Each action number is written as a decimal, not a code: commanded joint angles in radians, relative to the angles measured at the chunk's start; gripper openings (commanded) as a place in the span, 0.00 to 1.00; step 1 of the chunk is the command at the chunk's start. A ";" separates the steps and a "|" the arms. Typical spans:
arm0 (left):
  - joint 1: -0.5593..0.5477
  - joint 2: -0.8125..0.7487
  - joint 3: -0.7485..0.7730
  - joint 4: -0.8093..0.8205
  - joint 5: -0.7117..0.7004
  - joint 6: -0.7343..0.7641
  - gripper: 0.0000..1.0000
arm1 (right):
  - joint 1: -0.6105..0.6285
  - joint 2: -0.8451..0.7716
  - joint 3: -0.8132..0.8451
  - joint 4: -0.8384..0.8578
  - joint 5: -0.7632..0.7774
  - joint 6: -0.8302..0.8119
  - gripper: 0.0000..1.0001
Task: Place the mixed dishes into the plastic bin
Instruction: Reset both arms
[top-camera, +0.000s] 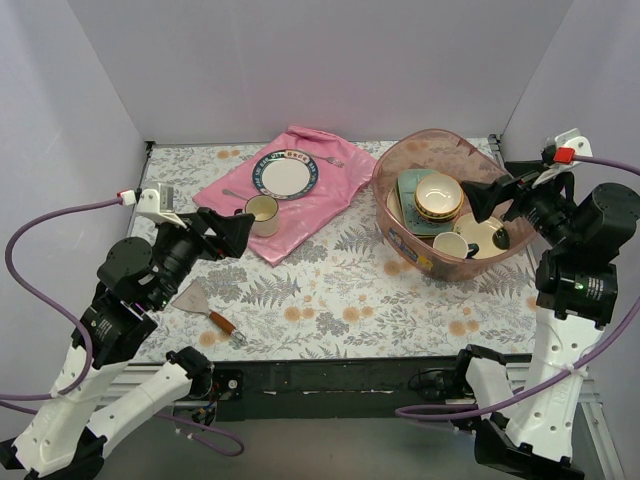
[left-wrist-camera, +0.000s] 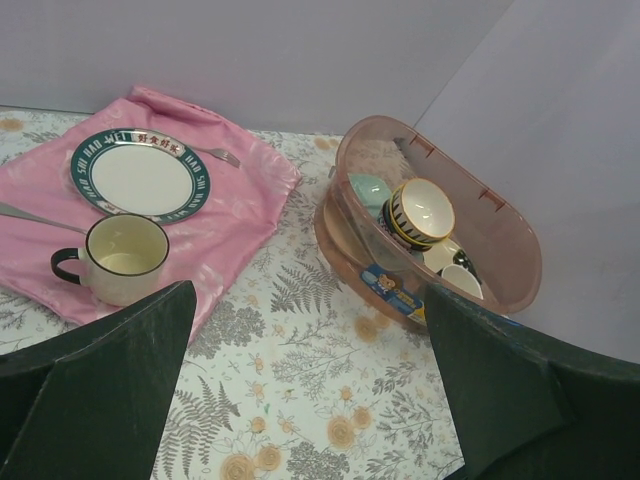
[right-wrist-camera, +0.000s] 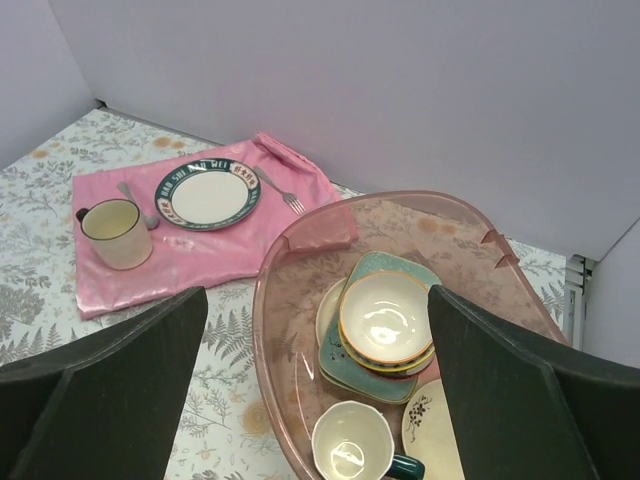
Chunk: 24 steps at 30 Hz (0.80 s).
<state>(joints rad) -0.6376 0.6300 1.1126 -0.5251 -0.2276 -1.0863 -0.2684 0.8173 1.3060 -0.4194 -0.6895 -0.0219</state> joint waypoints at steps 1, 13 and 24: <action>0.003 -0.023 0.023 -0.019 -0.001 -0.004 0.98 | -0.003 -0.017 0.049 0.004 0.068 0.048 0.99; 0.004 -0.035 0.029 -0.030 -0.029 -0.004 0.98 | -0.003 -0.049 0.042 -0.010 0.237 0.062 0.99; 0.004 -0.041 0.004 -0.024 -0.055 -0.006 0.98 | -0.005 -0.073 0.010 -0.004 0.407 0.047 0.99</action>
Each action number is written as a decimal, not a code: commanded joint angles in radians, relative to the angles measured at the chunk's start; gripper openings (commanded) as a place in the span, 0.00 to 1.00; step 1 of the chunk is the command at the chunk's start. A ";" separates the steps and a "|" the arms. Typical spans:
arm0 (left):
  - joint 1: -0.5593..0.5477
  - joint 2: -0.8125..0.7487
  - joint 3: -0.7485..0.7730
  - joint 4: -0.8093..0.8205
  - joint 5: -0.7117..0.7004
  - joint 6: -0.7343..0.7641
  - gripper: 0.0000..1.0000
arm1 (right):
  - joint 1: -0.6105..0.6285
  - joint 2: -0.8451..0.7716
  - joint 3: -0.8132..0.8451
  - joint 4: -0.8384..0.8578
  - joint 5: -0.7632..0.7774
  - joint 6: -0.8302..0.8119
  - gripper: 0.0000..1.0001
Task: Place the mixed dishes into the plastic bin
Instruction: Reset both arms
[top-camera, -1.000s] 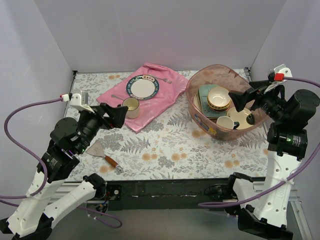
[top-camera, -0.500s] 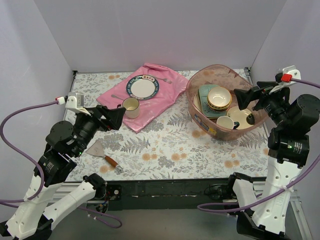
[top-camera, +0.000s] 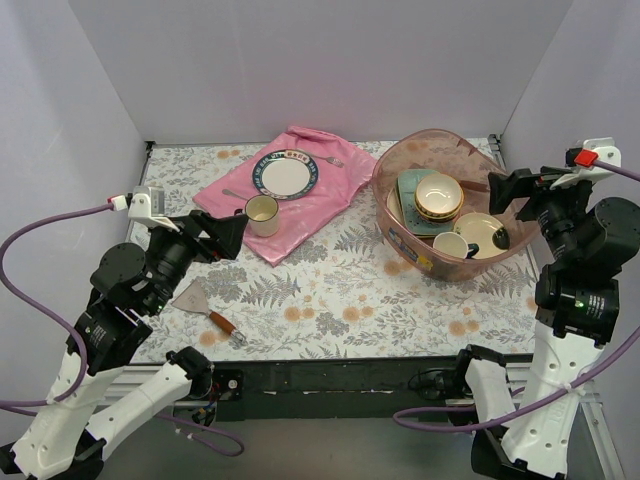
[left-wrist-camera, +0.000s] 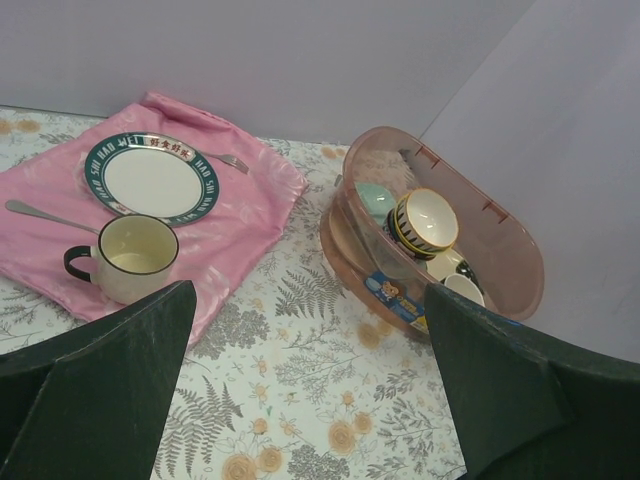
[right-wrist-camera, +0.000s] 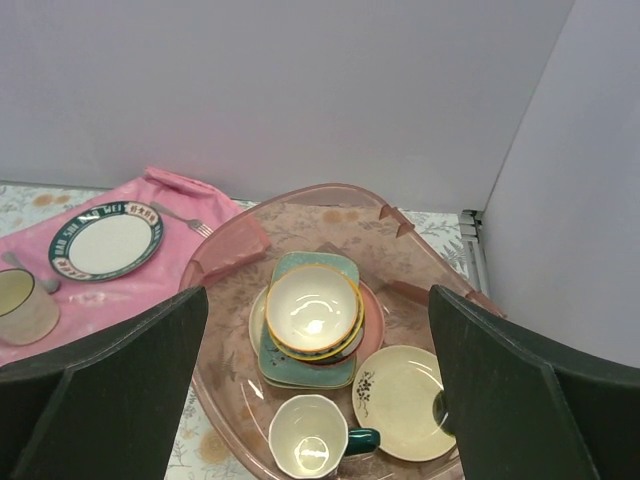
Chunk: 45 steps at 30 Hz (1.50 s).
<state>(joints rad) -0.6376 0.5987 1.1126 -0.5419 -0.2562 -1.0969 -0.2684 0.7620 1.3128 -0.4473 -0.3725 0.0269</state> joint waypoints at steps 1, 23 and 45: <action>0.004 -0.008 0.003 -0.007 -0.031 0.006 0.98 | -0.003 -0.020 0.000 0.022 0.098 -0.002 0.98; 0.004 0.000 -0.023 0.010 -0.052 0.009 0.98 | -0.003 -0.041 -0.066 0.050 0.216 -0.056 0.99; 0.004 0.003 -0.020 0.005 -0.077 0.006 0.98 | -0.005 -0.016 -0.084 0.090 0.230 -0.059 0.99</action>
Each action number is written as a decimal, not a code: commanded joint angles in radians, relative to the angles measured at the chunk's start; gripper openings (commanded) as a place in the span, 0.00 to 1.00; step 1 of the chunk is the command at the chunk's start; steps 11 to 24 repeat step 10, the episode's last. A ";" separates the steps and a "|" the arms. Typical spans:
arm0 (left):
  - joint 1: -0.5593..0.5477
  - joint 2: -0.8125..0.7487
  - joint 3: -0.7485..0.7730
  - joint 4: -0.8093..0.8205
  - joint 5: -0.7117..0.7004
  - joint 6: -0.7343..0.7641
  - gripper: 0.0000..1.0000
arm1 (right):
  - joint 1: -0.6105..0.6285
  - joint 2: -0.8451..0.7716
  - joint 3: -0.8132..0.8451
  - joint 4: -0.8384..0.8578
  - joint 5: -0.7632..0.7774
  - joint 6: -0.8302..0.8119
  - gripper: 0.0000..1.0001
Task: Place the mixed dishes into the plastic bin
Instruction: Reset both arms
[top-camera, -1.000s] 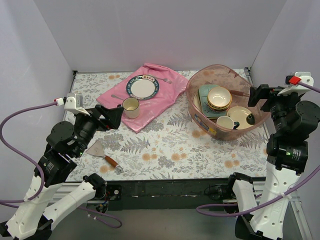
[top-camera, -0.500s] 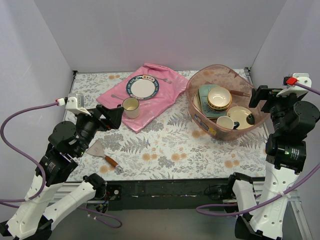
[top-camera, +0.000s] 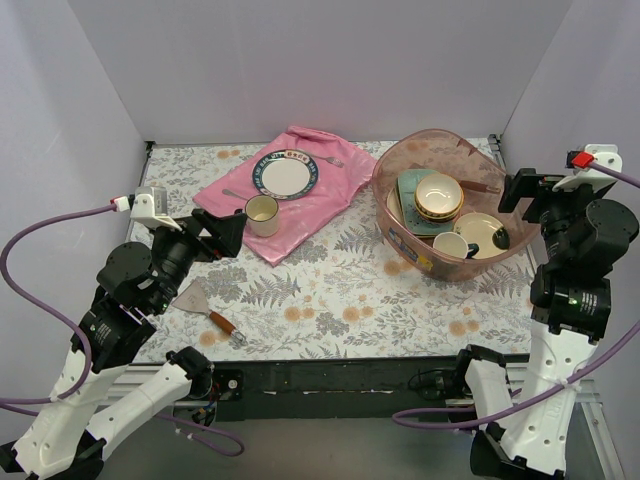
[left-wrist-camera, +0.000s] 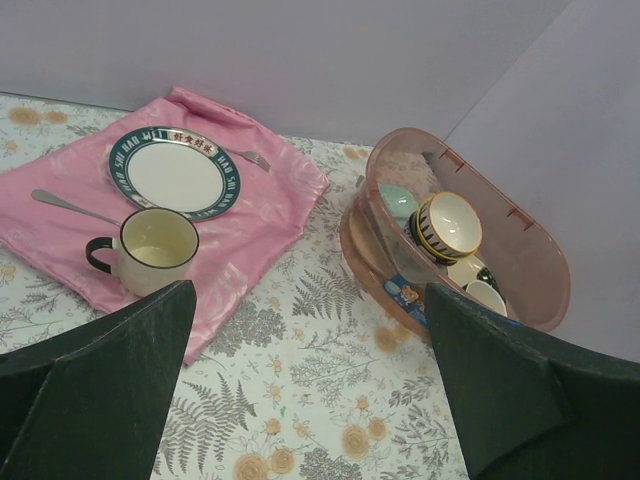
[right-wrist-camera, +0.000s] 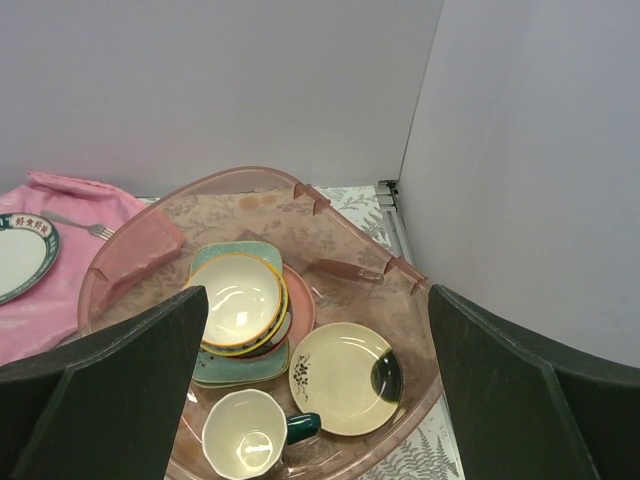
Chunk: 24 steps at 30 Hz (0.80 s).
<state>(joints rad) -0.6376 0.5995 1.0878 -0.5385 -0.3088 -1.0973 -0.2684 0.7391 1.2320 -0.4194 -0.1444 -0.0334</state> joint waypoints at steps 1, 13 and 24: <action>0.003 0.003 0.004 0.003 -0.027 0.007 0.98 | -0.005 0.009 -0.002 0.062 -0.001 0.001 0.98; 0.004 0.013 -0.019 0.029 -0.027 0.013 0.98 | -0.005 0.011 0.000 0.056 -0.041 -0.002 0.99; 0.004 0.013 -0.019 0.029 -0.027 0.013 0.98 | -0.005 0.011 0.000 0.056 -0.041 -0.002 0.99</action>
